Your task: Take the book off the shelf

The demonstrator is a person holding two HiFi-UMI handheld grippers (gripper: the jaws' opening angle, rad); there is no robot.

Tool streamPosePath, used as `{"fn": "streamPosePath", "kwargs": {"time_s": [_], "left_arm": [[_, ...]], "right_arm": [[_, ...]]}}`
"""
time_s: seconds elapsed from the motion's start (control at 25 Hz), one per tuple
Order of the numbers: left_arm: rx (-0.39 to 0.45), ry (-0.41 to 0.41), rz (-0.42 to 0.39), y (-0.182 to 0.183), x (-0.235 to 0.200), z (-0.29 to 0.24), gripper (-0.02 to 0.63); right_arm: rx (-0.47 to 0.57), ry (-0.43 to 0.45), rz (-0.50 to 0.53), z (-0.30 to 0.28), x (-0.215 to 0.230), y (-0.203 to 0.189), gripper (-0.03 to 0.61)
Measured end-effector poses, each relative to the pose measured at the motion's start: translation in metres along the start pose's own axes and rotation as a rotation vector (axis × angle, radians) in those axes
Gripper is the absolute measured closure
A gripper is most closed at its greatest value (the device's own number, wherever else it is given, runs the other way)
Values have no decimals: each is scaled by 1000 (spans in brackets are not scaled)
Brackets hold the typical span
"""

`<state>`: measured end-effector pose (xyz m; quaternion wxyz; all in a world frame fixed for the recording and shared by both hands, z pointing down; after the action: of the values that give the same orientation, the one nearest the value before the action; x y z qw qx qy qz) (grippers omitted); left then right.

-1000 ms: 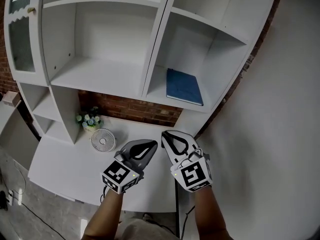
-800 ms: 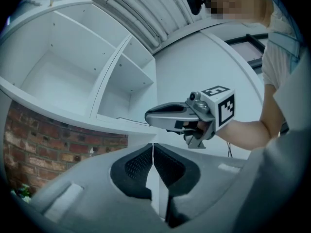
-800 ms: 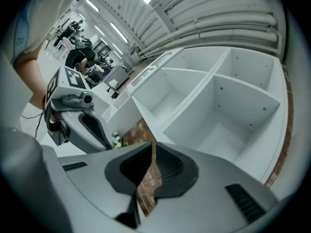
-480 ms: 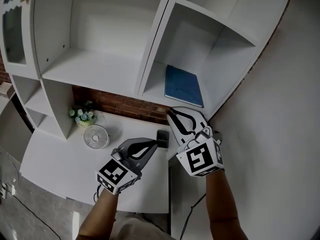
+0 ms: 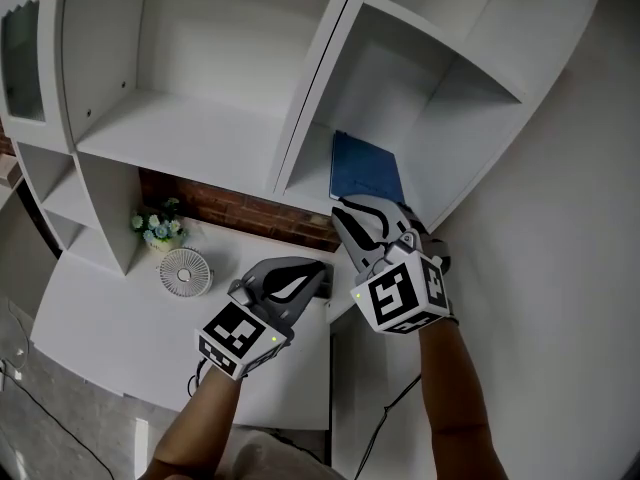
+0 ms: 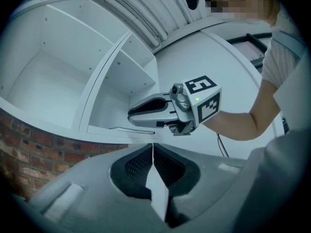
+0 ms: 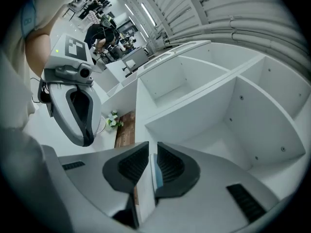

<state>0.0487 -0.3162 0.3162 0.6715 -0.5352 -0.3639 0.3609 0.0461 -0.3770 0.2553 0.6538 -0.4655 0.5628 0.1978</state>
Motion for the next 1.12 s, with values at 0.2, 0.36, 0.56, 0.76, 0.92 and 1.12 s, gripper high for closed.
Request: {"fn": "streamPosePath", "kwargs": {"time_s": [0.2, 0.36, 0.56, 0.76, 0.92, 1.12], "left_arm": [[0, -9, 10, 0, -7, -5, 603], [-8, -5, 28, 2, -14, -7, 603], [-11, -3, 28, 7, -21, -10, 603], [-15, -7, 39, 6, -24, -13, 603], [-12, -11, 38, 6, -26, -14, 603], [-18, -15, 48, 3, -30, -14, 603]], "right_arm": [[-23, 24, 24, -13, 0, -7, 517], [-32, 49, 17, -21, 0, -11, 517], [-50, 79, 27, -29, -3, -16, 517], [-64, 84, 44, -33, -2, -19, 517], [-71, 87, 44, -36, -2, -21, 517], [-79, 84, 27, -37, -2, -21, 517]]}}
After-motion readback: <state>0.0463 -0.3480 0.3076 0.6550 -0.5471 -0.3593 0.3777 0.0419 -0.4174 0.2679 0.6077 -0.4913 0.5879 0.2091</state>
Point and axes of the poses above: the fingertips, and each gripper's own axes: z backward along the fingers, x to its right, y out of its top, the point moved 1 cm from there along z, backward along the fingers, and after that the axes turned 13 degrees about -y, right-handed, at the moved point
